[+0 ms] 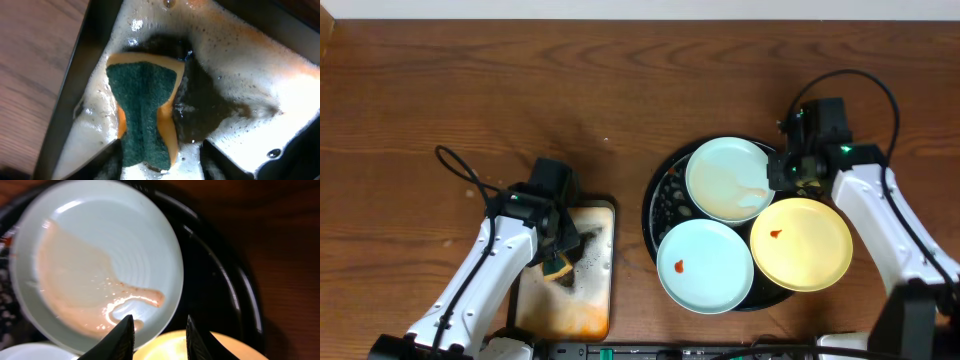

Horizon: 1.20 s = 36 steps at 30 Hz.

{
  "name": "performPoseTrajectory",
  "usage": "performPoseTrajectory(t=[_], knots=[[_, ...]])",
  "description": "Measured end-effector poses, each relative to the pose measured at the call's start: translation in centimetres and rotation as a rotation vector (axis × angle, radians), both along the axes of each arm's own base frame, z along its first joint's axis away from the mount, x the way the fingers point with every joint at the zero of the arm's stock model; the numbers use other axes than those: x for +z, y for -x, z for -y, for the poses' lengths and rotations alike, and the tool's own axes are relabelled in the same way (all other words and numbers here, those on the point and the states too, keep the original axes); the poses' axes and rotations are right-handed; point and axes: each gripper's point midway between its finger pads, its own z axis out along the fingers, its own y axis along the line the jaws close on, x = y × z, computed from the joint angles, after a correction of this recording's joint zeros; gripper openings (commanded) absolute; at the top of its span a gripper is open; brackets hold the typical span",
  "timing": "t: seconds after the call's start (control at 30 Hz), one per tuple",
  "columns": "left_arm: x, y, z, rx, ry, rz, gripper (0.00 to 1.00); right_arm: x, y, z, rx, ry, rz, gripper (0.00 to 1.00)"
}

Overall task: Clean dirty plates on tray and stack at the side
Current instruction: 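Return sponge to the soapy tray with the left gripper, then lift the upper green plate off the black tray with the right gripper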

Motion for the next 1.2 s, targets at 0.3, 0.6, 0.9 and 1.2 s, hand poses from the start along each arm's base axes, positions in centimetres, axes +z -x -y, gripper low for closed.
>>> performPoseTrajectory(t=[0.3, 0.6, 0.9, 1.2], knots=[[0.0, 0.1, 0.3, -0.002, 0.017, -0.004, 0.81, -4.6, -1.4, 0.3, -0.011, 0.032, -0.060, 0.23], [0.0, 0.0, 0.3, -0.002, 0.016, -0.003, 0.84, -7.6, -1.6, 0.9, -0.029, 0.068, -0.113, 0.01], [0.0, 0.1, 0.3, -0.002, 0.018, -0.004, 0.89, -6.6, -2.1, 0.7, -0.035, 0.056, -0.092, 0.01], [0.0, 0.1, 0.3, -0.002, 0.019, -0.004, 0.89, 2.7, -3.6, 1.2, 0.011, 0.168, 0.170, 0.01]])
